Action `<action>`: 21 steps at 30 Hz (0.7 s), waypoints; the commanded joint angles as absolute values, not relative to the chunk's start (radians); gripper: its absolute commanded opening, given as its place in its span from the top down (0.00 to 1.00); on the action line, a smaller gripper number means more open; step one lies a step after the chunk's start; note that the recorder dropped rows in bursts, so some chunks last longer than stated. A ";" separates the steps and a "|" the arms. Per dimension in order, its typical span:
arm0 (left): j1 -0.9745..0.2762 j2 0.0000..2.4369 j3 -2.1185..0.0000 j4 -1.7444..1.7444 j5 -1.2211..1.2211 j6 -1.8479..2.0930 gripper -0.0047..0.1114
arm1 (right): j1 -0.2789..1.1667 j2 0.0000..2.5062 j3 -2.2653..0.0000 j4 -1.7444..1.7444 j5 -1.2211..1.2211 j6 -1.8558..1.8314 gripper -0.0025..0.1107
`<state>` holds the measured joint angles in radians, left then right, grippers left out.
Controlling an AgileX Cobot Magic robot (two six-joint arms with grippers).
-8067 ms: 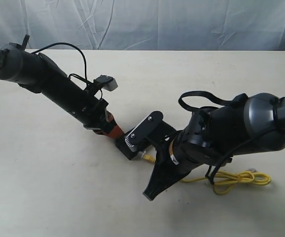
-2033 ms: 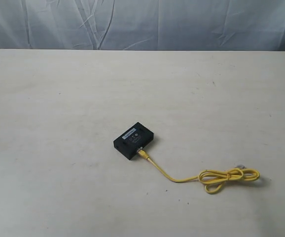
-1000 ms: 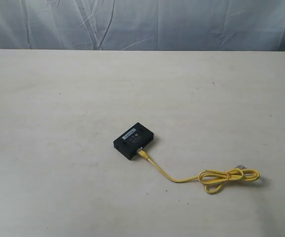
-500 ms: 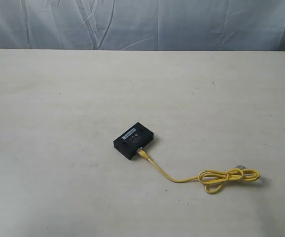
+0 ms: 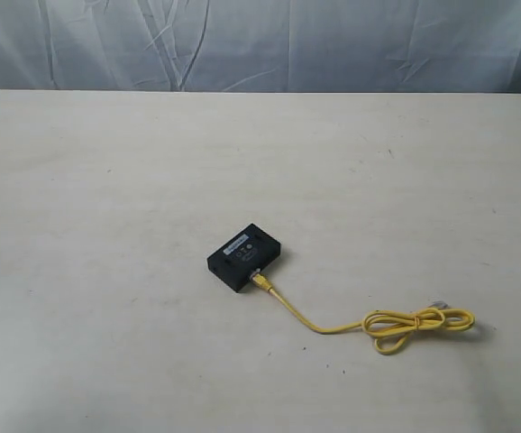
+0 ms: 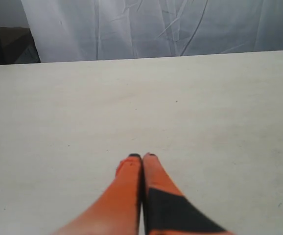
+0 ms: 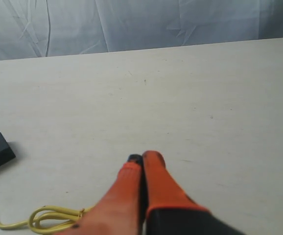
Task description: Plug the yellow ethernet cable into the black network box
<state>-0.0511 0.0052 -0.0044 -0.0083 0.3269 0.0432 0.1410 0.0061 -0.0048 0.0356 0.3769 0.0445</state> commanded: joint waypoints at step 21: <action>-0.051 0.000 0.000 0.000 0.314 0.021 0.96 | 0.141 0.000 0.000 0.039 0.364 0.043 0.98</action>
<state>-0.0511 0.0052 -0.0044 0.0000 0.3269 0.0272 0.1410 0.0061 -0.0048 0.0356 0.3769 0.0445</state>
